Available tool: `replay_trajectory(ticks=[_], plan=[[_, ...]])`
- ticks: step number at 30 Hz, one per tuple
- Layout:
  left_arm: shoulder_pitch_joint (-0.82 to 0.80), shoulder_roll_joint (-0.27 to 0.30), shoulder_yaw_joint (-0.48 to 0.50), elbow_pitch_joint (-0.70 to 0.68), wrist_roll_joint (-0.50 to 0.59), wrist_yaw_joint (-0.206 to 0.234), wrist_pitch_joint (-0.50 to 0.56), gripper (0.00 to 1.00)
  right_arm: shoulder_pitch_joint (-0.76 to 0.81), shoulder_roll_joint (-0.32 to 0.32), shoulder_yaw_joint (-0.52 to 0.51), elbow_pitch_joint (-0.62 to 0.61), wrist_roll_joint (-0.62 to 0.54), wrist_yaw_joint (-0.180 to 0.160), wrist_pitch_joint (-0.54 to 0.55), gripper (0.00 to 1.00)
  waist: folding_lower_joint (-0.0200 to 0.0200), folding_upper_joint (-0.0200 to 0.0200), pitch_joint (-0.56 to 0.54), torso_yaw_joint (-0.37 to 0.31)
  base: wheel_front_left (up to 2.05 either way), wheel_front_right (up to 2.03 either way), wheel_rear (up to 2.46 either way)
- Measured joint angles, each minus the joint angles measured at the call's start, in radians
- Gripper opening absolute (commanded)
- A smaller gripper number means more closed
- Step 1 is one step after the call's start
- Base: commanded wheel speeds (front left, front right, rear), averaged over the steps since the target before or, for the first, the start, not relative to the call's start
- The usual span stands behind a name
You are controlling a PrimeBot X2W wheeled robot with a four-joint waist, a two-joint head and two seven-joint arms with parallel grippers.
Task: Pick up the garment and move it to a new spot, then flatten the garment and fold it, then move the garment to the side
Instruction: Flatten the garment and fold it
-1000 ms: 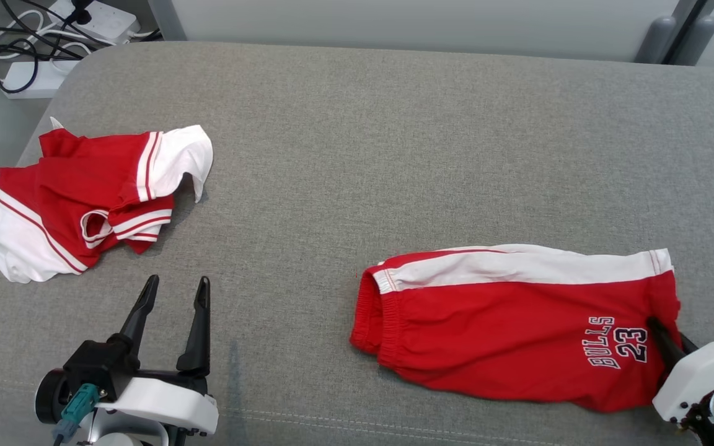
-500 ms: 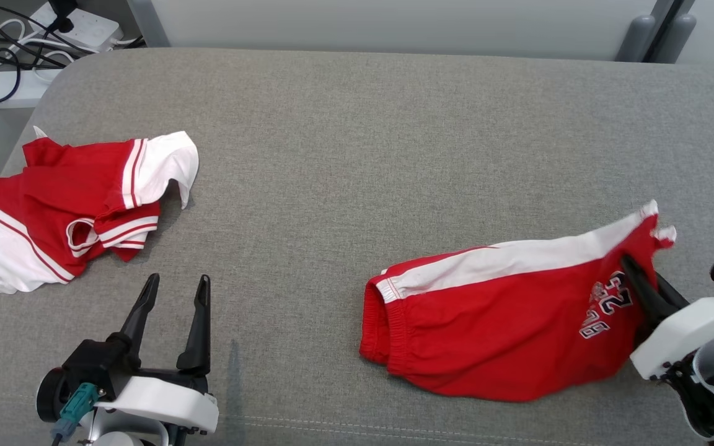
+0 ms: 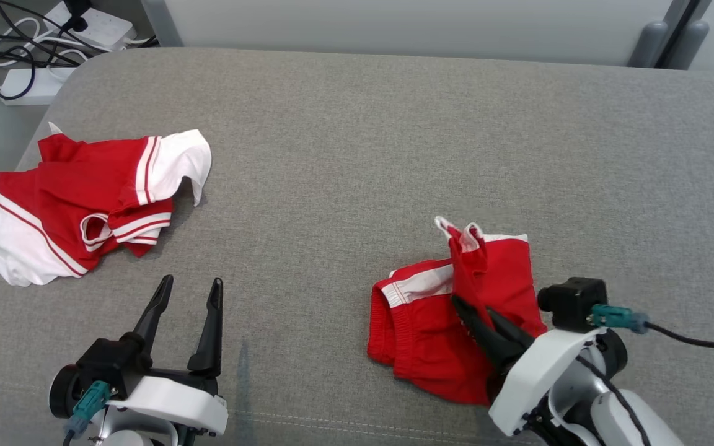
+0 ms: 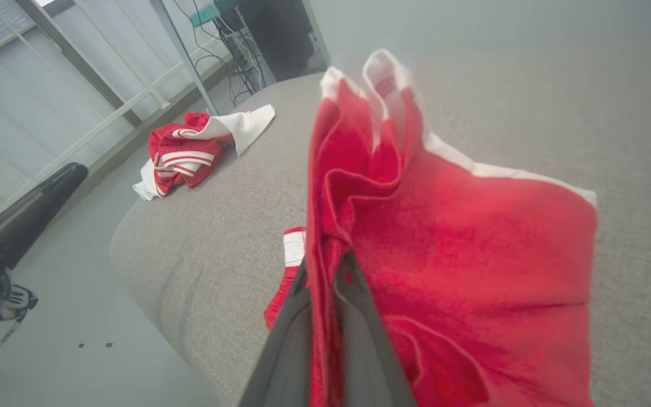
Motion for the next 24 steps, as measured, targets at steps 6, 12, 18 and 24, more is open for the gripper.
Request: replay_trajectory(ticks=[6, 12, 18, 24], plan=[[-0.023, -0.02, -0.007, 0.009, 0.009, -0.009, 0.0, 1.0, -0.034, 0.037, 0.056, 0.103, -0.013, 0.0, -0.003, 0.0, 0.0, 0.0, -0.001, 0.026, 0.0, 0.0, 0.0], [-0.03, -0.025, -0.007, 0.019, 0.017, -0.011, 0.0, 1.0, -0.086, 0.057, 0.088, 0.202, -0.003, 0.0, -0.047, 0.0, 0.0, 0.0, 0.003, 0.043, 0.0, 0.0, 0.0], [-0.03, -0.032, -0.003, 0.022, 0.019, -0.018, 0.0, 1.0, -0.123, 0.069, 0.158, 0.249, 0.069, 0.0, -0.074, 1.0, 0.0, 0.0, 0.01, 0.04, 0.0, 0.0, 0.0], [-0.031, -0.044, 0.002, 0.023, 0.026, -0.019, 0.0, 1.0, -0.146, 0.079, 0.177, 0.231, 0.157, 0.0, -0.145, 1.0, 0.0, 0.0, 0.015, 0.028, 0.0, 0.0, 0.0]])
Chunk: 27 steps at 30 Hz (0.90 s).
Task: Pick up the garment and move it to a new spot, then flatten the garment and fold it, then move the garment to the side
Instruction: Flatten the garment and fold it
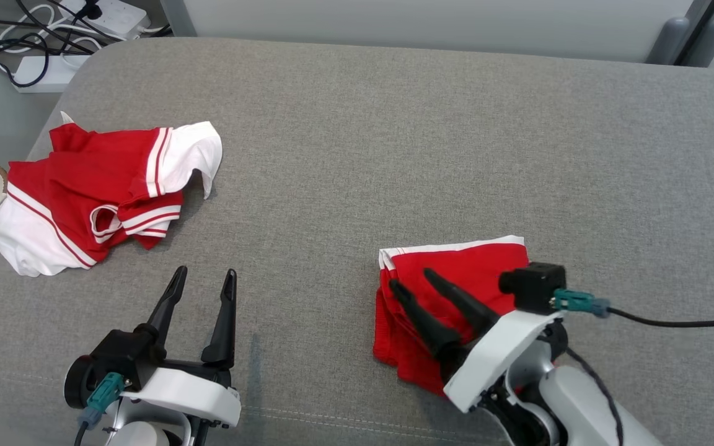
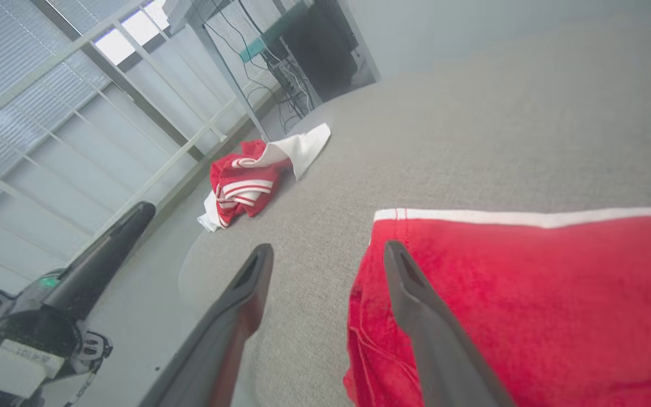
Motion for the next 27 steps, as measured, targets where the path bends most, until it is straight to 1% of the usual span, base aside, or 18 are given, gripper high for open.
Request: replay_trajectory(ticks=[2, 5, 6, 7, 10, 13, 15, 19, 23, 27], plan=[[-0.001, -0.004, 0.002, 0.001, 0.001, 0.0, 0.0, 1.0, -0.003, -0.015, -0.012, -0.043, 0.031, 0.0, -0.042, 1.0, 0.0, 0.0, -0.001, -0.004, 0.0, 0.0, 0.0], [-0.001, -0.004, 0.01, 0.001, 0.003, 0.0, 0.0, 1.0, -0.004, -0.077, -0.087, -0.109, 0.038, 0.0, -0.127, 1.0, 0.0, 0.0, -0.006, -0.011, 0.0, 0.0, 0.0], [-0.001, -0.003, 0.015, 0.001, 0.003, 0.0, 0.0, 1.0, -0.002, -0.136, -0.16, -0.135, 0.013, 0.0, -0.178, 1.0, 0.0, 0.0, -0.01, -0.018, 0.0, 0.0, 0.0], [-0.001, -0.003, 0.016, 0.001, 0.003, 0.0, 0.0, 1.0, 0.003, -0.161, -0.202, -0.142, -0.003, 0.0, -0.198, 1.0, 0.0, 0.0, -0.012, -0.022, 0.0, 0.0, 0.0], [0.0, -0.002, 0.024, -0.001, 0.008, 0.0, 0.0, 1.0, 0.043, -0.219, -0.309, -0.155, -0.085, 0.0, -0.237, 1.0, 0.0, 0.0, -0.019, -0.036, 0.0, 0.0, 0.0], [0.0, 0.0, 0.033, -0.003, 0.008, 0.0, 0.0, 1.0, 0.101, -0.244, -0.388, -0.149, -0.177, -0.003, -0.262, 1.0, 0.0, 0.0, -0.025, -0.049, 0.0, 0.0, 0.0], [0.001, 0.002, 0.041, -0.004, 0.008, 0.001, 0.0, 1.0, 0.135, -0.244, -0.43, -0.143, -0.228, -0.003, -0.277, 1.0, 0.0, 0.0, -0.028, -0.058, 0.0, 0.0, 0.0], [0.004, 0.019, 0.053, -0.005, 0.008, 0.003, 0.0, 1.0, 0.199, -0.227, -0.468, -0.128, -0.298, -0.003, -0.288, 1.0, 0.0, 0.0, -0.039, -0.074, 0.0, 0.0, 0.0], [0.013, 0.028, 0.069, -0.008, 0.008, 0.008, 0.0, 1.0, 0.257, -0.198, -0.474, -0.125, -0.324, -0.003, -0.29, 1.0, 0.0, 0.0, -0.055, -0.087, 0.0, 0.0, 0.0], [0.044, 0.034, 0.072, -0.012, 0.008, 0.012, 0.0, 1.0, 0.301, -0.175, -0.486, -0.12, -0.325, -0.003, -0.297, 1.0, 0.0, 0.0, -0.072, -0.098, 0.0, 0.0, 0.0]])
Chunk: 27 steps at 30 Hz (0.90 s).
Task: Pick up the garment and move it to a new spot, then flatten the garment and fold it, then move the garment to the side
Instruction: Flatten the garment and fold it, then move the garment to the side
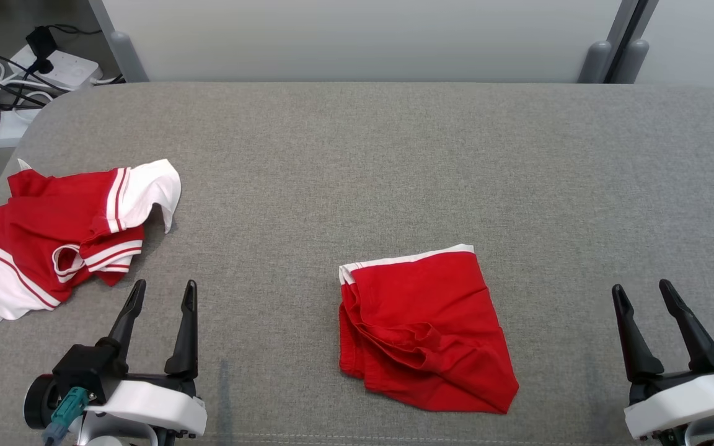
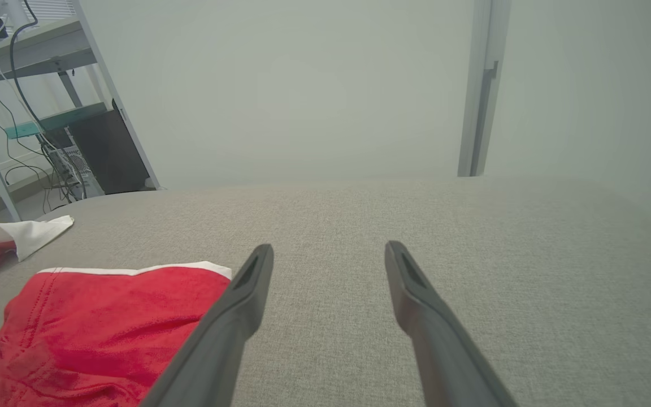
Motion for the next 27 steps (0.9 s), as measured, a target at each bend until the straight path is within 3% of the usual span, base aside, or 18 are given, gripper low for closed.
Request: replay_trajectory(ticks=[8, 15, 27], plan=[[0.003, 0.015, -0.002, -0.014, 0.0, 0.005, 0.002, 1.0, 0.033, 0.017, -0.008, 0.004, -0.006, 0.0, 0.0, 1.0, 0.0, 0.0, -0.013, -0.007, 0.0, 0.0, 0.0], [0.0, 0.014, -0.024, -0.025, 0.0, 0.004, 0.005, 1.0, 0.003, -0.012, 0.04, 0.084, 0.018, 0.0, 0.0, 1.0, 0.0, 0.0, -0.002, 0.021, 0.0, 0.0, 0.0], [-0.027, -0.009, -0.036, -0.017, -0.004, 0.003, 0.005, 1.0, -0.218, -0.083, 0.364, 0.32, 0.205, 0.0, 0.089, 1.0, 0.0, 0.0, 0.024, 0.099, 0.0, 0.0, 0.0]])
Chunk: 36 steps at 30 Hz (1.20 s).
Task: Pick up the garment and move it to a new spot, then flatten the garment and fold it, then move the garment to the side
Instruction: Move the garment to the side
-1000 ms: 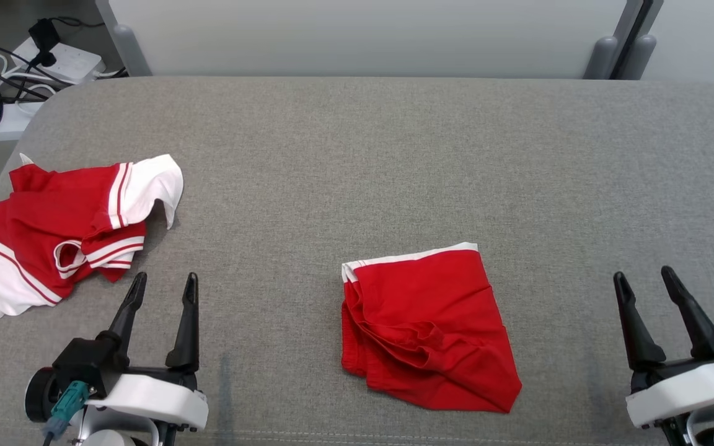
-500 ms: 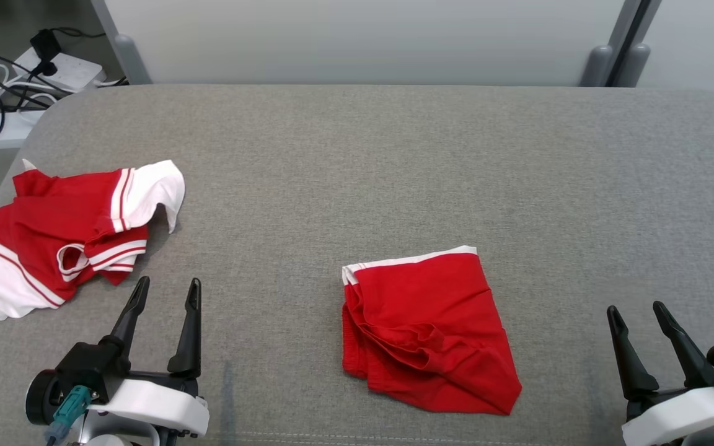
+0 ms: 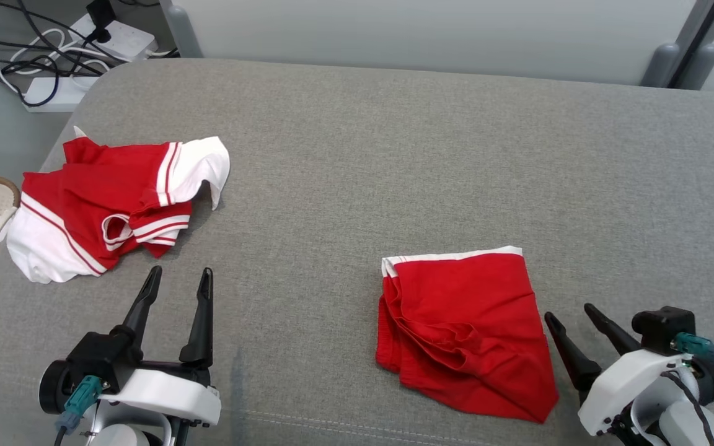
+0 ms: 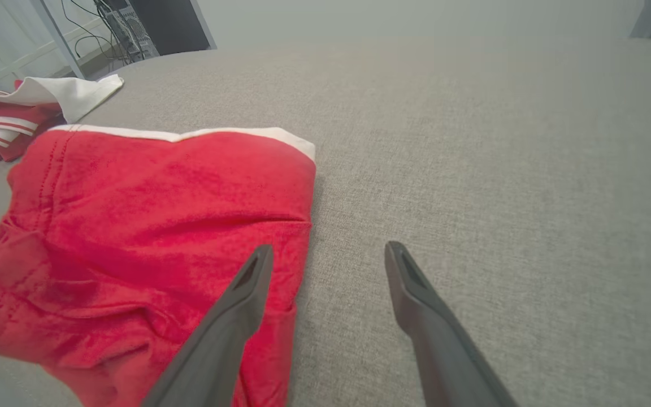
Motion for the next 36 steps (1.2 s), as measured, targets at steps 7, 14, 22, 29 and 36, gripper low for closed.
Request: replay_trajectory(ticks=[7, 14, 22, 29, 36], plan=[[0.0, -0.001, 0.0, 0.008, -0.006, 0.0, 0.0, 1.0, -0.092, -0.002, 0.142, 0.089, 0.191, 0.0, 0.085, 1.0, 0.0, 0.0, 0.017, 0.029, 0.0, 0.0, 0.0], [-0.005, -0.005, 0.0, 0.01, -0.006, 0.0, -0.001, 1.0, -0.157, -0.021, 0.255, 0.094, 0.331, 0.0, 0.155, 0.0, 0.0, 0.0, 0.026, 0.033, 0.0, 0.0, 0.0], [-0.017, -0.011, -0.001, 0.013, -0.006, 0.0, -0.002, 1.0, -0.209, -0.091, 0.336, 0.021, 0.338, 0.0, 0.041, 0.0, 0.0, 0.0, 0.026, 0.005, 0.0, 0.0, 0.0], [-0.018, -0.013, 0.0, 0.013, -0.006, -0.006, -0.002, 1.0, -0.282, -0.2, 0.371, -0.077, 0.245, 0.0, -0.048, 0.0, 0.0, 0.0, 0.03, -0.065, 0.0, 0.0, 0.0], [-0.022, -0.021, -0.002, 0.006, -0.002, -0.013, -0.004, 1.0, -0.287, -0.254, 0.363, -0.078, 0.209, 0.0, -0.044, 0.0, 0.0, 0.0, 0.033, -0.159, 0.0, 0.0, 0.0]])
